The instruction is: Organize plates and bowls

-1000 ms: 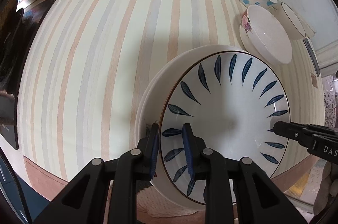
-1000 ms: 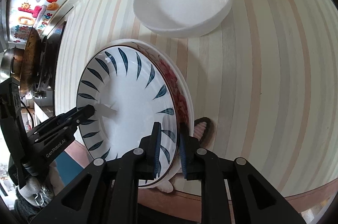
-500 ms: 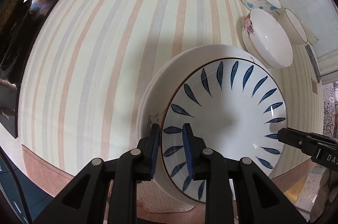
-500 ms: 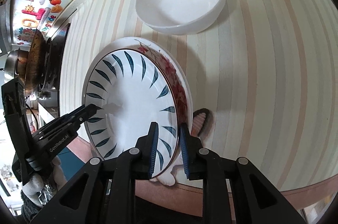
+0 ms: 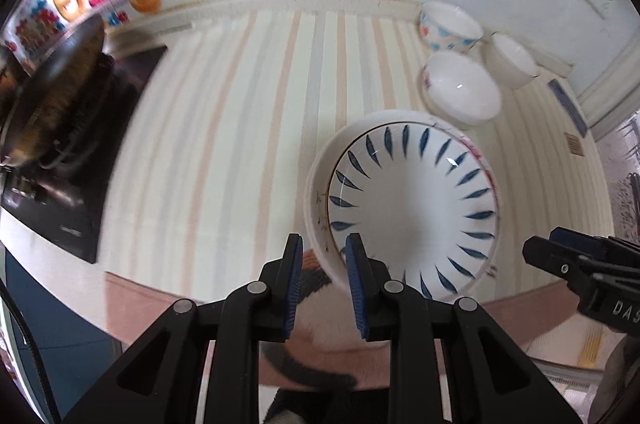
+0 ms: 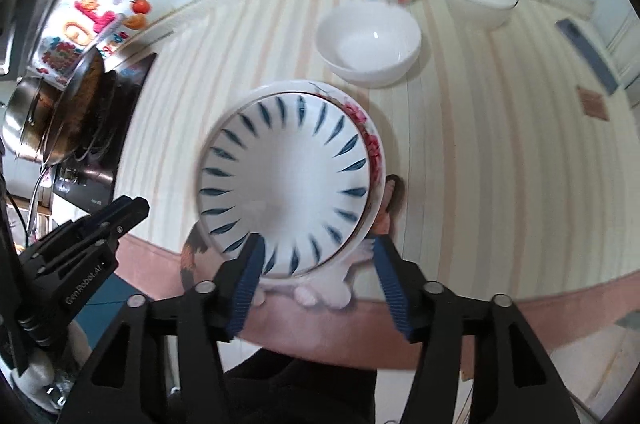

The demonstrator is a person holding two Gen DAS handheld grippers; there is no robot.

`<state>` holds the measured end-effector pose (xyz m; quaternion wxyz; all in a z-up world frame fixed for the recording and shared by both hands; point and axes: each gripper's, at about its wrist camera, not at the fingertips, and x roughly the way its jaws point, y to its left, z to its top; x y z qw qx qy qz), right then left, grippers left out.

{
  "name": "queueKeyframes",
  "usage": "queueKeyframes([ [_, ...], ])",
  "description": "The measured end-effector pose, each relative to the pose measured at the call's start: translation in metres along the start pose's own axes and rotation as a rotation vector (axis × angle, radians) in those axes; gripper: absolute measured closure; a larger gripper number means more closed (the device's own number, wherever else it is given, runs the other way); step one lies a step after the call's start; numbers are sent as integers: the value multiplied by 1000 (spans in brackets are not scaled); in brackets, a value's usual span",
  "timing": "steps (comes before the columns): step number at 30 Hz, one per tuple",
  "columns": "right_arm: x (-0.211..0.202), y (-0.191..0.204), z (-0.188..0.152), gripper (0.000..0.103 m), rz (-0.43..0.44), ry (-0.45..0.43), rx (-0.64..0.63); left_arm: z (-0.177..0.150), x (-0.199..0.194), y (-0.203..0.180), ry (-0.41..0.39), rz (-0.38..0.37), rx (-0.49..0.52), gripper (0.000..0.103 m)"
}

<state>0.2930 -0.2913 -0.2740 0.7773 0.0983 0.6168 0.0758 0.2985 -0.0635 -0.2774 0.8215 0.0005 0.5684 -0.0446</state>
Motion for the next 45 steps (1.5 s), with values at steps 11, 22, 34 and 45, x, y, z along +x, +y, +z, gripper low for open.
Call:
queueKeyframes([
  [11, -108, 57, -79, 13, -49, -188, -35, -45, -111, 21, -160, -44, 16, 37],
  [22, -177, 79, -143, 11, -56, -289, -32, -87, -171, 28, -254, -47, 40, 22],
  [34, -172, 29, -112, 10, 13, -288, 47, -64, -163, 2, -276, -33, 39, 22],
  [45, -80, -76, 38, 10, 119, -165, 103, 66, -69, -48, -210, 12, -22, 22],
])
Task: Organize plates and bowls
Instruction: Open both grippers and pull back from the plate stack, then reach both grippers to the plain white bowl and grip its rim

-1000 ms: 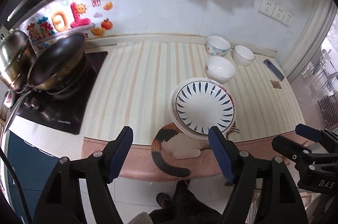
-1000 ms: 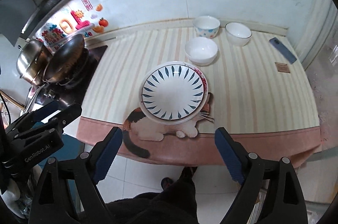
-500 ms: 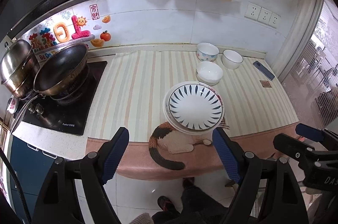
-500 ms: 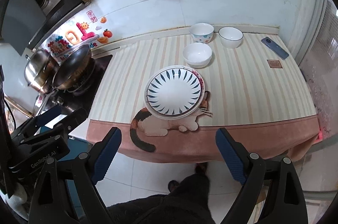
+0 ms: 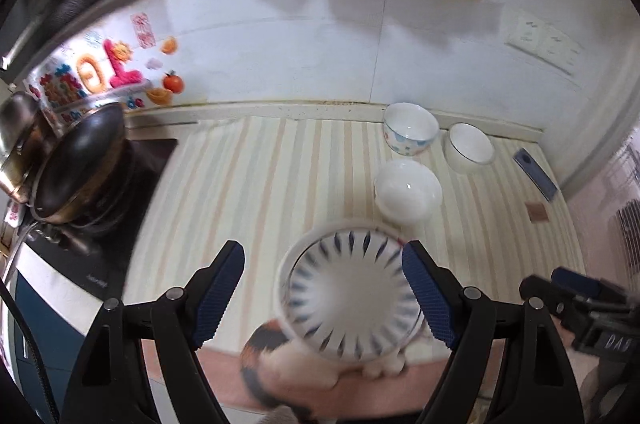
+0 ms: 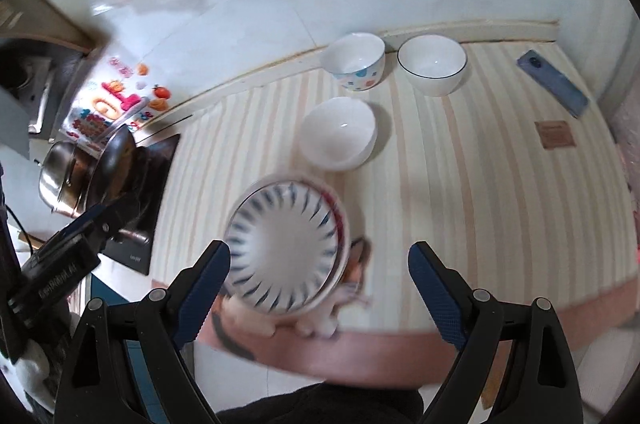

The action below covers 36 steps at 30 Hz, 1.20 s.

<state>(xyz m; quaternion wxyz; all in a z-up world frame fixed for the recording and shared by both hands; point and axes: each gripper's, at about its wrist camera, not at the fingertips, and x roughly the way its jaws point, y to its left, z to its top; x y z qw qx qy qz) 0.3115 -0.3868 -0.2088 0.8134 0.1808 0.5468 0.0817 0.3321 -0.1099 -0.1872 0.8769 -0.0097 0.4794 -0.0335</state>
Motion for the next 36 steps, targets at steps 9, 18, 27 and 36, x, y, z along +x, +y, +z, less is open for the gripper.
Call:
queueKeyframes([
  [9, 142, -71, 104, 24, 86, 217, 53, 62, 151, -30, 213, -65, -115, 42],
  [18, 240, -87, 132, 80, 128, 345, 82, 63, 262, -48, 419, -118, -118, 87],
  [27, 226, -92, 127, 82, 102, 332, 92, 52, 244, -69, 404, -124, -64, 88],
  [36, 157, -111, 102, 82, 61, 269, 77, 28, 190, -112, 356, -183, 17, 88],
])
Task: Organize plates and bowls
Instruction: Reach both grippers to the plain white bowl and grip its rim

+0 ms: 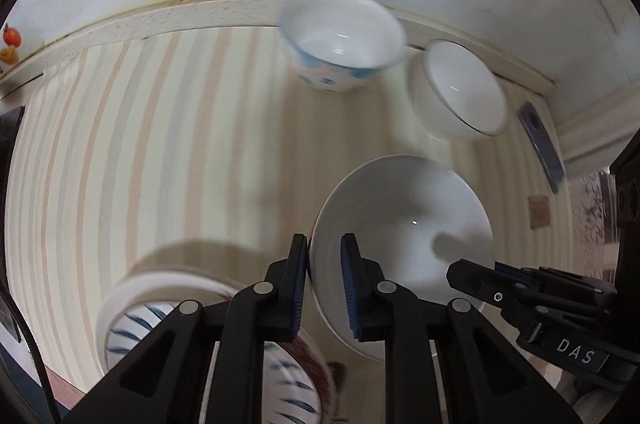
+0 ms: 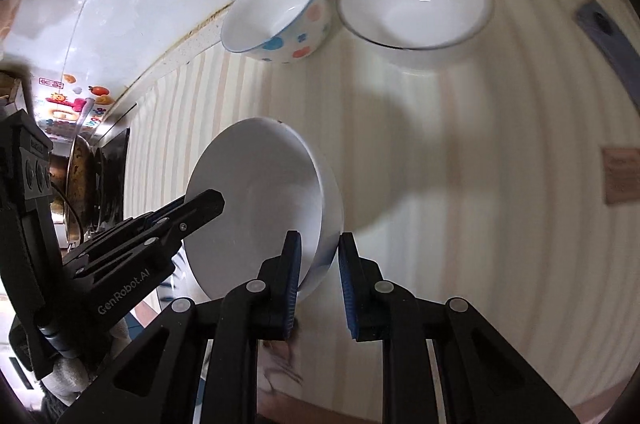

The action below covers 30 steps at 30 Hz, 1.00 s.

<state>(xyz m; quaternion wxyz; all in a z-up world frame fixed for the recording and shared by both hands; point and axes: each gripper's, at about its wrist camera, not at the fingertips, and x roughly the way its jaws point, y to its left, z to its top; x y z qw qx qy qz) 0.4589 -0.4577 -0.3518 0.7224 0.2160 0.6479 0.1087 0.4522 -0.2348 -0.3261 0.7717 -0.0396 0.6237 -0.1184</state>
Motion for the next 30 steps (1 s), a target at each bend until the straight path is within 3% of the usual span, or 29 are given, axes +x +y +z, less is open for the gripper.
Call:
queueKeyframes([
  [7, -41, -36, -50, 82, -18, -39, 50, -20, -4, -38, 0, -48, 62, 88],
  [17, -44, -85, -100, 82, -30, -55, 138, -58, 18, -81, 35, -39, 162, 88],
  [30, -28, -106, -121, 80, -23, -20, 172, -79, 42, -94, 82, 14, 235, 88],
])
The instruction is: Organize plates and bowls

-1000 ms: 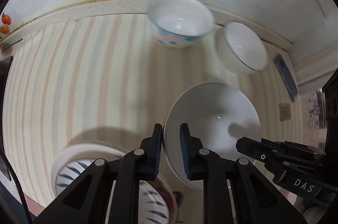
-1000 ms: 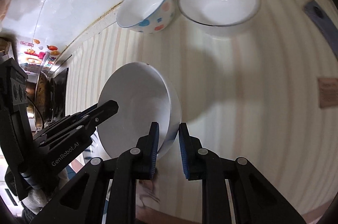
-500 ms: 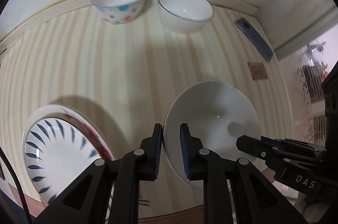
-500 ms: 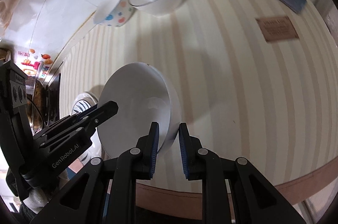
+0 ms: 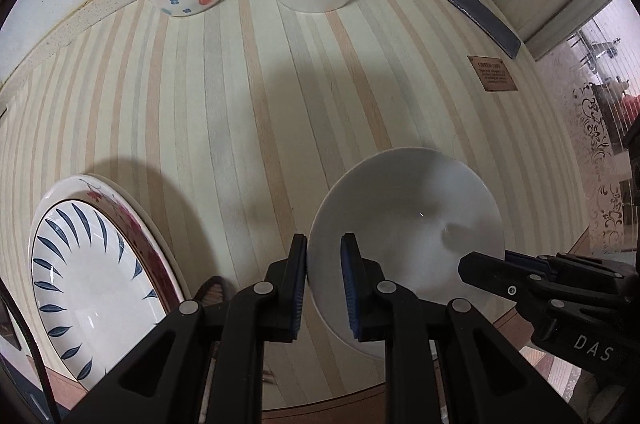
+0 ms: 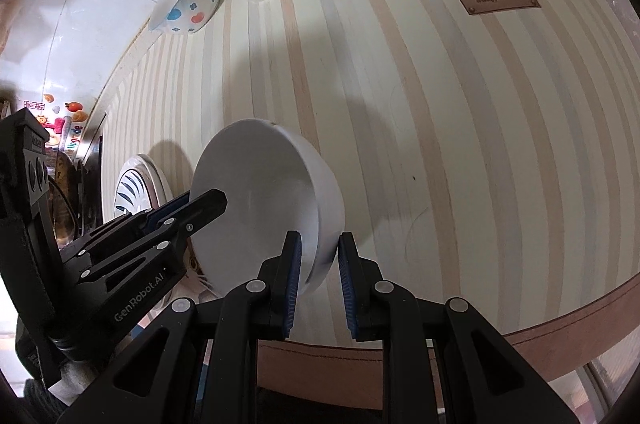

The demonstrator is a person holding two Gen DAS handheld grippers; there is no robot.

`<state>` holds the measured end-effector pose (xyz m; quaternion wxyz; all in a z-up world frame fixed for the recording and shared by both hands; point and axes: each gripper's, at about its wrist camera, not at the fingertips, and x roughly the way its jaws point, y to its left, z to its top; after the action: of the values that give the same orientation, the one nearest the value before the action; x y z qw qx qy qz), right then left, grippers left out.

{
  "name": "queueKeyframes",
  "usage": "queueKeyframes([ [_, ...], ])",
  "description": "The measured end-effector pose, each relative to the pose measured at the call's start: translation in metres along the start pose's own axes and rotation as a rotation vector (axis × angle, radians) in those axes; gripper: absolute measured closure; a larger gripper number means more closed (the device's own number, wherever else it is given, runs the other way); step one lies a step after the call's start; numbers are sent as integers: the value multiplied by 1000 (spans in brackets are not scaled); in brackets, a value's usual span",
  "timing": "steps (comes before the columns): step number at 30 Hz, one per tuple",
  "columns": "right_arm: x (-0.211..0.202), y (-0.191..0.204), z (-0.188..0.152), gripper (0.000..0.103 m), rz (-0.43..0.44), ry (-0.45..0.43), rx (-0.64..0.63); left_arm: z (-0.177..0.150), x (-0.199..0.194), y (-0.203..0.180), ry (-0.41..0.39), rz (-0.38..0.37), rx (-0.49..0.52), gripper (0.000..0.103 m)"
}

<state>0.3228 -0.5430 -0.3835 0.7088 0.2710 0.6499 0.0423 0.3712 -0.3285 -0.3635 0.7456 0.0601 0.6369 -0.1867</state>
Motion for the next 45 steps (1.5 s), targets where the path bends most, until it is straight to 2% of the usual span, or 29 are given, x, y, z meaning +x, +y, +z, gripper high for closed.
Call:
queueKeyframes([
  [5, -18, -6, 13, 78, 41, 29, 16, 12, -35, 9, -38, -43, -21, 87],
  [7, -35, -11, 25, 73, 54, 3, 34, 24, -54, 13, -85, -37, -34, 87],
  [10, -59, -15, 55, 61, 81, -47, 46, 56, -76, 27, -167, -5, -70, 77],
  [11, -64, -14, 67, 54, 84, -65, 46, 66, -77, 32, -177, 4, -80, 74],
  [12, -67, -13, 82, 49, 83, -82, 40, 78, -76, 37, -179, 5, -93, 74],
  [15, -67, -4, 133, 48, 103, -131, 31, 112, -65, 52, -170, -3, -140, 74],
  [21, -32, 19, 218, 48, 116, -127, 16, 168, -30, 70, -138, -11, -185, 74],
  [24, -7, 27, 249, 48, 101, -105, 9, 189, -11, 75, -126, -18, -196, 74],
  [28, 22, 27, 269, 48, 73, -76, 4, 208, 14, 72, -94, -20, -185, 74],
  [29, 30, 27, 274, 50, 61, -67, 1, 213, 19, 71, -87, -22, -182, 74],
  [31, 41, 27, 279, 64, 53, -55, 6, 218, 31, 67, -72, -26, -173, 74],
  [32, 46, 26, 282, 77, 50, -50, 7, 220, 36, 65, -70, -33, -163, 75],
  [33, 50, 26, 283, 85, 49, -45, 3, 222, 39, 62, -72, -39, -154, 75],
  [38, 53, 31, 280, 87, 13, -72, -27, 229, 45, 56, -97, -8, -122, 78],
  [45, 40, 36, 259, 87, 18, -92, -30, 216, 27, 57, -133, -6, -98, 80],
])
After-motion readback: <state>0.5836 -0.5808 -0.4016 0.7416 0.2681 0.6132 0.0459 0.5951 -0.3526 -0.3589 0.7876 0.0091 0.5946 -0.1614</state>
